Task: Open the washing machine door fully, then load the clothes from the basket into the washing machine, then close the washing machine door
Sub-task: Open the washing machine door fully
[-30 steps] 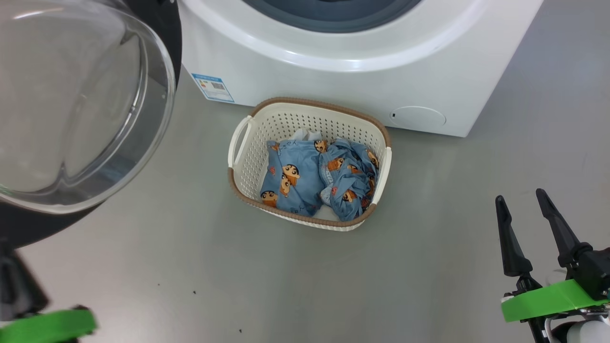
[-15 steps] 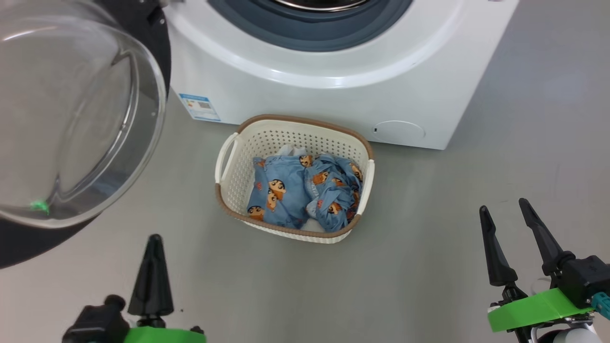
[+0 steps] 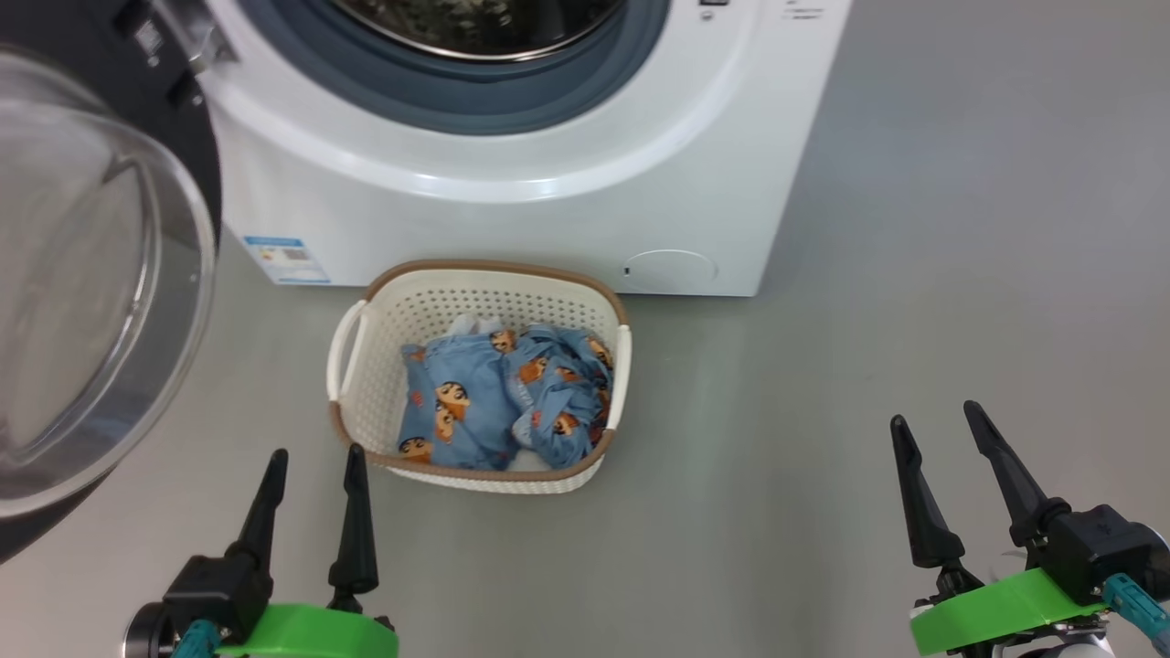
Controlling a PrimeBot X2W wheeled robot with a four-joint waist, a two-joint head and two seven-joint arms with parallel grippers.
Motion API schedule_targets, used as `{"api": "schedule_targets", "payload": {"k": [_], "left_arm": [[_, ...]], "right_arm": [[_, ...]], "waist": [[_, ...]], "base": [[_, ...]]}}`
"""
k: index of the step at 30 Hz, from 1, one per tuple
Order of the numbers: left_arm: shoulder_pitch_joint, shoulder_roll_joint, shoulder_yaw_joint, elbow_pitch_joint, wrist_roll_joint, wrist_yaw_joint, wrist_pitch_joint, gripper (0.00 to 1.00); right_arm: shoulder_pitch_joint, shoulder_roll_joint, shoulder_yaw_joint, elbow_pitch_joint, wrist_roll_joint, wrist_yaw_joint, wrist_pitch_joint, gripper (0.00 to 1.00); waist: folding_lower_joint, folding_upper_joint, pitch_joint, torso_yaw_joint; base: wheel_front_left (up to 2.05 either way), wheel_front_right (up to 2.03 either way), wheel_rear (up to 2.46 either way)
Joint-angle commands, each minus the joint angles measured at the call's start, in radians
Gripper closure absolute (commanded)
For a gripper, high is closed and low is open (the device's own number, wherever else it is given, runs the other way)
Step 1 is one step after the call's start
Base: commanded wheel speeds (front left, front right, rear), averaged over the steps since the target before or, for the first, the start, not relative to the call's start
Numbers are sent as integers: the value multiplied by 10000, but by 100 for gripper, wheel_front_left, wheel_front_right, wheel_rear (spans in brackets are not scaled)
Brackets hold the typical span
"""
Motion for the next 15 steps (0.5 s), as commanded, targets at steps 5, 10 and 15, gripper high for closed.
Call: {"api": "schedule_targets", "payload": {"k": [5,10,15], "left_arm": [[-383,259,341,-30,200,223,140,0],[-411,358,346,-1,195,279,210,0],[-291,441,404,16,142,353,263,0]], "right_arm": [[-8,35,350,-241,49,62,-146,0],[143,111,449,-296,67,62,-173,0],[333,166,485,-322,81,62,-185,0]], "waist": [[0,0,-320,-759],[0,0,-581,-1302],[0,0,-883,-1620]], "base": [[0,0,0],[0,0,0],[0,0,0]]}}
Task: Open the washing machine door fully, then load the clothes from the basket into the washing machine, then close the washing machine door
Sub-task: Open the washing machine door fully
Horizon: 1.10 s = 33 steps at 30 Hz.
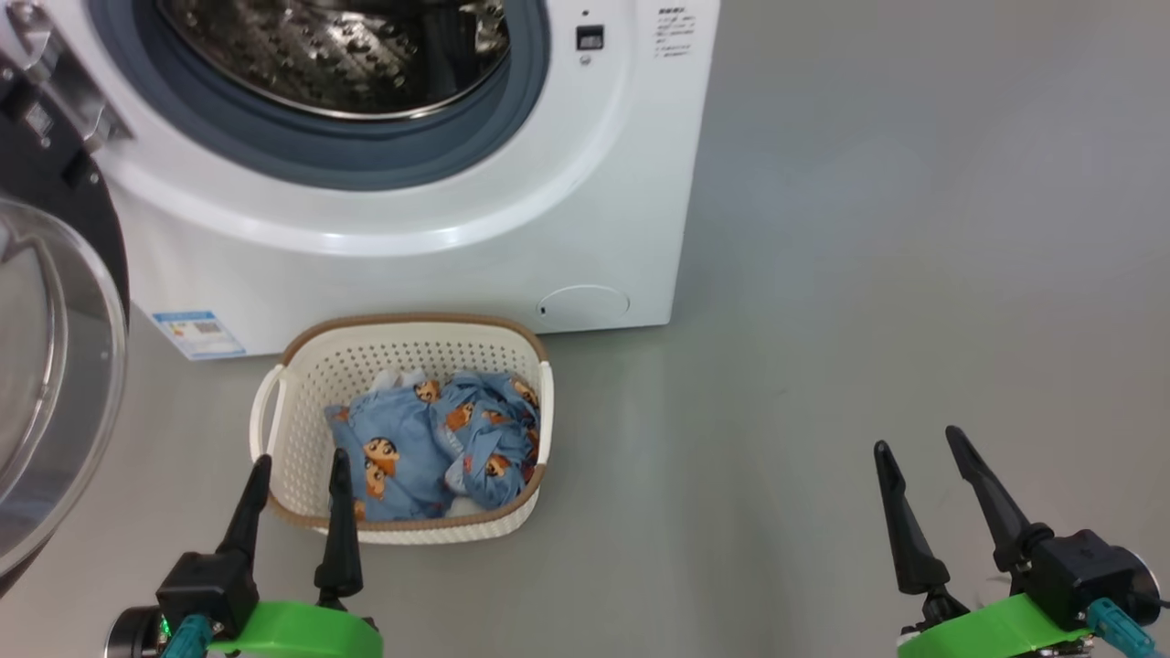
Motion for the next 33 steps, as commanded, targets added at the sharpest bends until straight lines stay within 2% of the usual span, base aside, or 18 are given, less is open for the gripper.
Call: {"api": "schedule_targets", "payload": {"k": [1,12,33], "left_arm": [[-164,195,380,-200,-5,88,9,0],[216,357,364,-266,-117,163,254,0],[437,423,248,-491,-253,329,406,0]], "right_arm": [[-1,21,286,-263,73,62,-100,0],[443,78,286,-326,63,62,-30,0],[644,92,262,-435,243,62,17,0]], "waist": [[0,0,-325,-300],[0,0,-1002,-384],[0,0,-1138,-274]], "base": [[0,0,0],[0,0,0],[0,0,0]]}}
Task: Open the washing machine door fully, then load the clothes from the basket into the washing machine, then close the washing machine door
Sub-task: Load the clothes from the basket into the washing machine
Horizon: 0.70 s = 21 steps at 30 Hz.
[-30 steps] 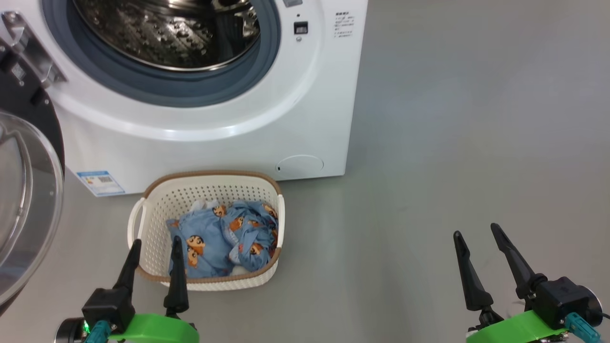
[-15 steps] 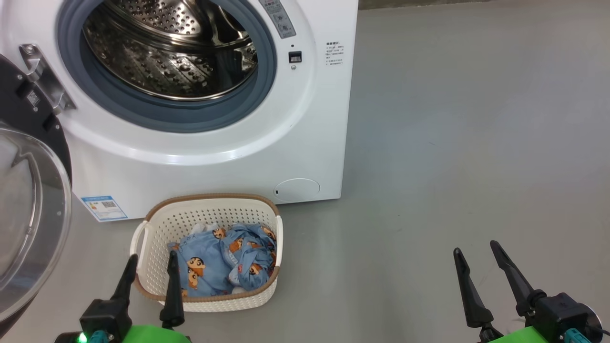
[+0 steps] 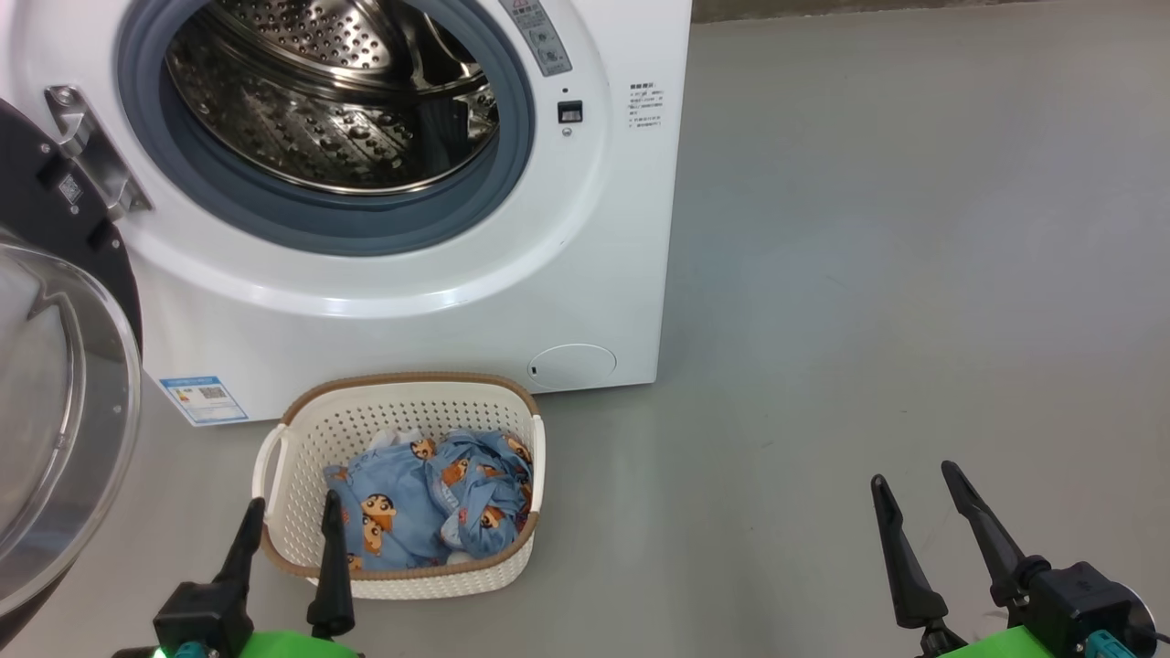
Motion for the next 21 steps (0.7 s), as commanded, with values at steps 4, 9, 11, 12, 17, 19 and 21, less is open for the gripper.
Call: {"api": "schedule_targets", "payload": {"k": [4,9,11,12,17,19,21], "left_arm": [[-235,167,283,-268,-89,86,3,0],[-279,179,247,-276,-100,114,-19,0],[-296,179,246,-279,-110,136,-33,0],[-297,181,245,-280,-115,145,-43,0],[-307,198,211,-266,-108,207,-27,0],[-329,202,195,-266,-113,213,-37,0],[-355,209,181,-264,-120,218,-47,0]], "right_arm": [[-30,-44,154,-285,176,62,1,0],[-44,-44,145,-280,209,62,-6,0],[-48,-44,152,-275,228,62,-10,0],[-48,-44,155,-270,234,62,-12,0],[-63,-44,127,-255,241,62,-23,0],[-71,-44,111,-260,245,62,-27,0],[-81,-44,98,-264,242,62,-30,0]], "waist": [[0,0,-11,26],[0,0,2,33],[0,0,4,22],[0,0,0,14],[0,0,16,-9],[0,0,31,-4],[0,0,59,8]], "base": [[0,0,0],[0,0,0],[0,0,0],[15,-15,0],[56,-56,0],[103,-103,0],[130,-130,0]]}}
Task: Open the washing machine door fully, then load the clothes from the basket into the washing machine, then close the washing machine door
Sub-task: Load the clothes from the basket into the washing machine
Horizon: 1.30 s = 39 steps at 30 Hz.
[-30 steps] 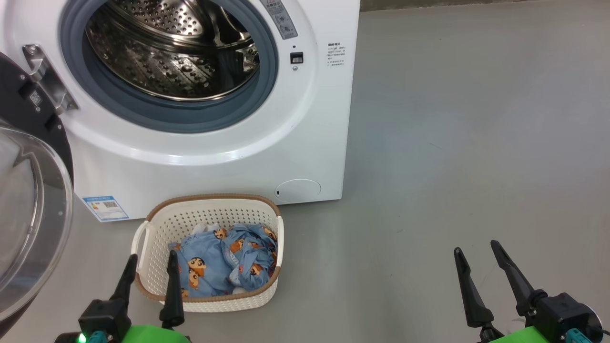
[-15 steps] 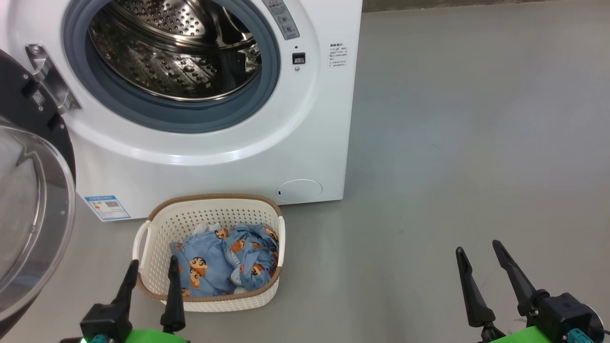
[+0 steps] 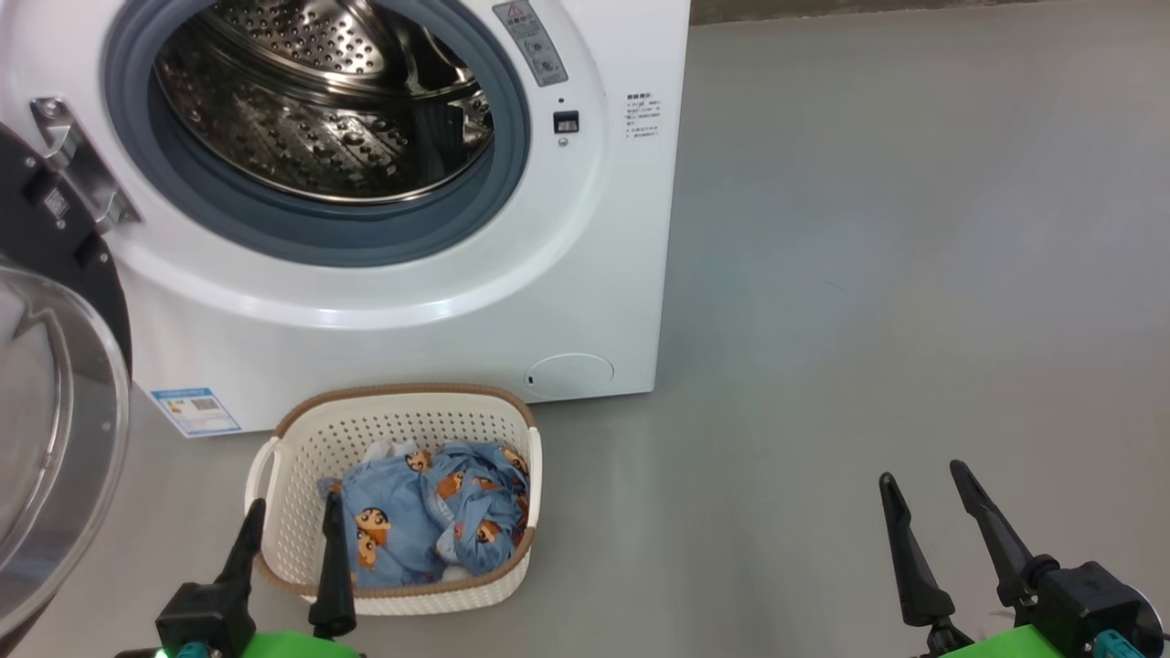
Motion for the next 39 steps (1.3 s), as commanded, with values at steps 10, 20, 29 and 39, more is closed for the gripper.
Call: {"api": "schedule_targets", "payload": {"k": [10,20,29,39], "left_arm": [[-456,216,194,-241,-51,67,-179,0],[-478,251,183,-275,-146,47,-306,0],[-476,270,123,-236,-167,116,-324,0],[-591,271,-118,-61,-61,146,-356,0]], "right_arm": [[-129,-51,232,-258,178,62,-40,0],[-168,-51,277,-207,182,62,-45,0],[-166,-51,299,-175,179,62,-43,0],[-204,-51,286,-227,165,62,-31,0]], "waist": [[0,0,84,89],[0,0,92,98],[0,0,79,103],[0,0,288,160]], "base": [[172,-172,0],[68,-68,0],[0,0,0],[0,0,0]]}}
